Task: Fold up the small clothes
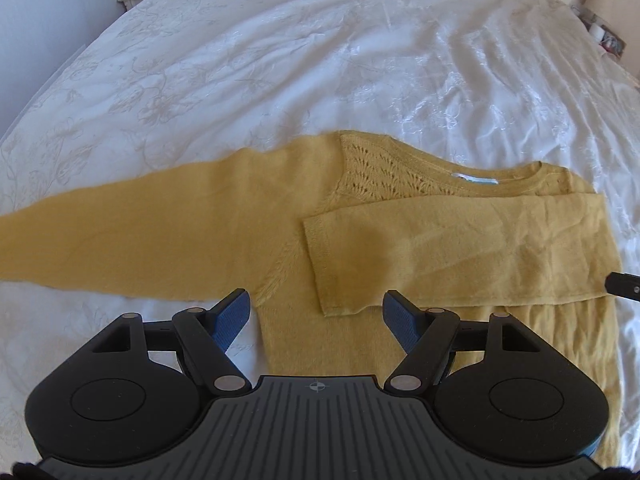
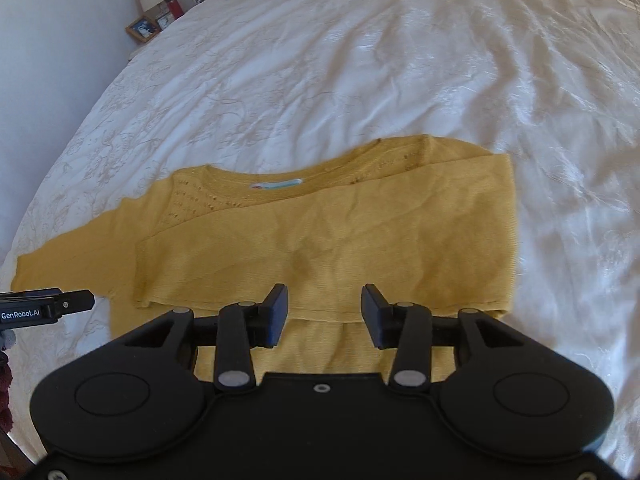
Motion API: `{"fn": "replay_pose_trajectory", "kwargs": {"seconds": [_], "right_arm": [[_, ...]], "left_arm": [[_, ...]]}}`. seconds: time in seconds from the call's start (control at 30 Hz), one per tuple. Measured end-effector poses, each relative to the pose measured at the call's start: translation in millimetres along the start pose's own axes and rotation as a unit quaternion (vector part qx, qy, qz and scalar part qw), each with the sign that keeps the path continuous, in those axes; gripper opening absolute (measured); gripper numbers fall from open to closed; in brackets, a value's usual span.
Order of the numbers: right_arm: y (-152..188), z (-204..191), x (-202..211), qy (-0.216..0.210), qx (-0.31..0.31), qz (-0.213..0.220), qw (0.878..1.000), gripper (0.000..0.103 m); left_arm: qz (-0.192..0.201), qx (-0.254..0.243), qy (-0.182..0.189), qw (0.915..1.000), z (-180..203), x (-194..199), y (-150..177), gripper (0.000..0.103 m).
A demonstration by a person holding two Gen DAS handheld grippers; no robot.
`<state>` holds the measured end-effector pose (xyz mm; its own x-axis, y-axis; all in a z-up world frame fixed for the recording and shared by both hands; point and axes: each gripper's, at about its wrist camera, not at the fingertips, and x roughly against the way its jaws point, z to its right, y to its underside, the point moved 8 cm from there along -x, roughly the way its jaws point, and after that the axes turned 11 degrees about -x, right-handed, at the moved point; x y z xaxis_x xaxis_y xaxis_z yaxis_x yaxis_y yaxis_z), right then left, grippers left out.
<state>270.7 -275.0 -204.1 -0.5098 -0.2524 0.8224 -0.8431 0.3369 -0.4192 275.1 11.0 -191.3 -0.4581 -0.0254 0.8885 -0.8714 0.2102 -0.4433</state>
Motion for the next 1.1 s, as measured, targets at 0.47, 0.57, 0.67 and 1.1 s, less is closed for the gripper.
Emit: {"fn": "replay_pose_trajectory", "kwargs": {"seconds": [0.47,0.57,0.67,1.1], "right_arm": [[-46,104,-23,0.061,-0.063,0.008,0.996,0.052],[-56,112,-38,0.058,-0.07,0.002,0.996,0.052],[-63,117,-52,0.048,-0.085,-0.003,0.995,0.052],[-77,113,-71,-0.007,-0.114,-0.019,0.993,0.01]], "left_arm": [[-0.074,-0.078,-0.053,0.9928,11,-91,5,0.076],[-0.071,-0.06,-0.05,0.9944,0,-98,9,0.094],[-0.078,-0.025,-0.036,0.996,-9,-103,12,0.103],[-0.07,-0.015,-0.023,0.9972,-12,-104,14,0.103]]}}
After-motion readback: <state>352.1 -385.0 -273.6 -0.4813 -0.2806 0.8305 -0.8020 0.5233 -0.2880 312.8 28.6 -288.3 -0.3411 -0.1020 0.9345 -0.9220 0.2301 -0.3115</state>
